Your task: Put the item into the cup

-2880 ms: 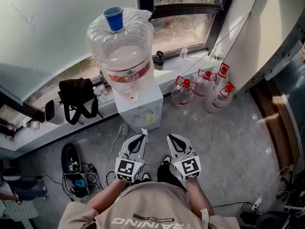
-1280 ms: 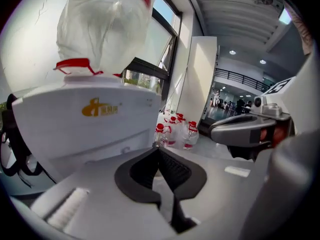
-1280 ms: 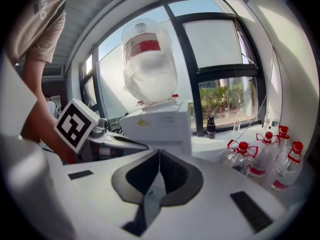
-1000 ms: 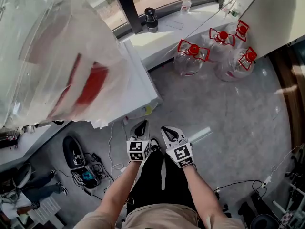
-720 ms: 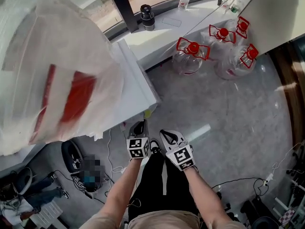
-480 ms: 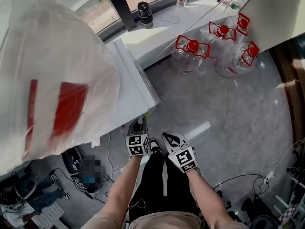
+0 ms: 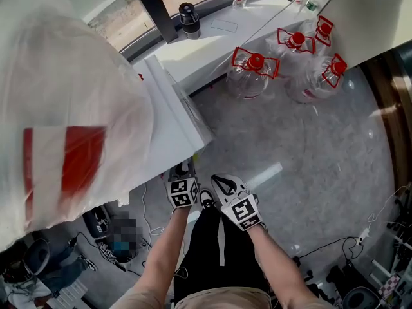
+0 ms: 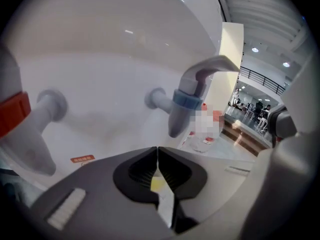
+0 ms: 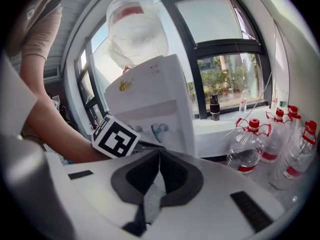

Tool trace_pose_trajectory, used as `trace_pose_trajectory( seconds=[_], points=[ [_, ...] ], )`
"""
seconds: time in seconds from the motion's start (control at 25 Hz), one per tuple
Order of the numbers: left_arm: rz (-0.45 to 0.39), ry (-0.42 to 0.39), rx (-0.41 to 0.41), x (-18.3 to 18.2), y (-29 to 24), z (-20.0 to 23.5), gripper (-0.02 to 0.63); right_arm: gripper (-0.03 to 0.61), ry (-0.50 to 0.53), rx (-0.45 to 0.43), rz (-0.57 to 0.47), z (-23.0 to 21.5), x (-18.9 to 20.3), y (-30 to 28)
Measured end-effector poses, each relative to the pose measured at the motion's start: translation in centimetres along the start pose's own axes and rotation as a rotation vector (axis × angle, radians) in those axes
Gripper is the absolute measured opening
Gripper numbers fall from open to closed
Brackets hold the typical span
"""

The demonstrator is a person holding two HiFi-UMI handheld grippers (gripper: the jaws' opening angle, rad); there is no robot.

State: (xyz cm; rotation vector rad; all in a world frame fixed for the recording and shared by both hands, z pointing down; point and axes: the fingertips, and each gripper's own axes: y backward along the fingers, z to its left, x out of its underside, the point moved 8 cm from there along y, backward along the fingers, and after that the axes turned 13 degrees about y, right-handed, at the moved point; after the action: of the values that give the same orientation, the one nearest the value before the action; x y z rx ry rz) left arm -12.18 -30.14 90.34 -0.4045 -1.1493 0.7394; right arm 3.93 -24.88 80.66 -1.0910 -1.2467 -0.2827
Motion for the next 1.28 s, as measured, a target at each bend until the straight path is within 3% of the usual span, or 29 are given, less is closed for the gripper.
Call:
trace_pose_trajectory(
  seconds=[0.52, 1.0, 1.28],
  points=[
    [-0.010, -0.029, -0.016, 0.2, 1.7, -0.2, 0.019, 0.012, -0.016, 0.006, 0.003, 1.5, 0.7, 1.3],
    [0.030, -0.020, 0.034, 0.6, 10.1, -4.4, 0.008, 0.012, 0.044, 0.017, -0.063, 2.7, -5.1, 4.4],
    [-0.020, -0.079, 0.092, -3.7, 16.7, -7.2, 0.008, 0.012, 0.030, 0.059, -0.066, 3.3, -9.9, 8.9]
  ],
)
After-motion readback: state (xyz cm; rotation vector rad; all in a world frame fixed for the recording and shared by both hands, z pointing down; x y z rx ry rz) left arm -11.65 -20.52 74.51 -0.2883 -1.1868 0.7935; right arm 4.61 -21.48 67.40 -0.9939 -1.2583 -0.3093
